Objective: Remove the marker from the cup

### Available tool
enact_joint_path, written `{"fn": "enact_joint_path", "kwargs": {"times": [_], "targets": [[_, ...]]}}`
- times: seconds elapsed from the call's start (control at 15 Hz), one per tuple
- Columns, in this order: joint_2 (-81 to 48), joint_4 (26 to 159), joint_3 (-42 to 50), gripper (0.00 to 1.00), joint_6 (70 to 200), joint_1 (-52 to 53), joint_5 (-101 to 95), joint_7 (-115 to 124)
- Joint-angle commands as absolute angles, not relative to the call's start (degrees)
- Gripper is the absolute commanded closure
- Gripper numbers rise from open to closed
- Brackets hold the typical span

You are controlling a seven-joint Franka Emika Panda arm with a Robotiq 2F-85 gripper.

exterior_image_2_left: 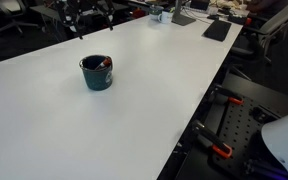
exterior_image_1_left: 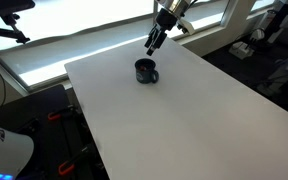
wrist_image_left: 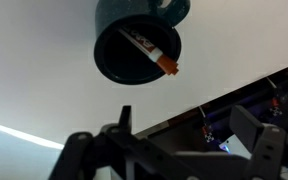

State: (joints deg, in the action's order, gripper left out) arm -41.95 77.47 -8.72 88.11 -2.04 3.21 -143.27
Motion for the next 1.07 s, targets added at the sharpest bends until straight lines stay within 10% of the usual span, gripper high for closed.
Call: {"fn": "enact_joint_path", "kwargs": {"times": [0.0,1.0], "targets": [[-42.4,77.0,-8.6,0.00,87.9,-1.8,3.3,-143.6],[-52.2,72.0,-7.9,0.00,82.9,-1.4,1.3,-143.4]]}}
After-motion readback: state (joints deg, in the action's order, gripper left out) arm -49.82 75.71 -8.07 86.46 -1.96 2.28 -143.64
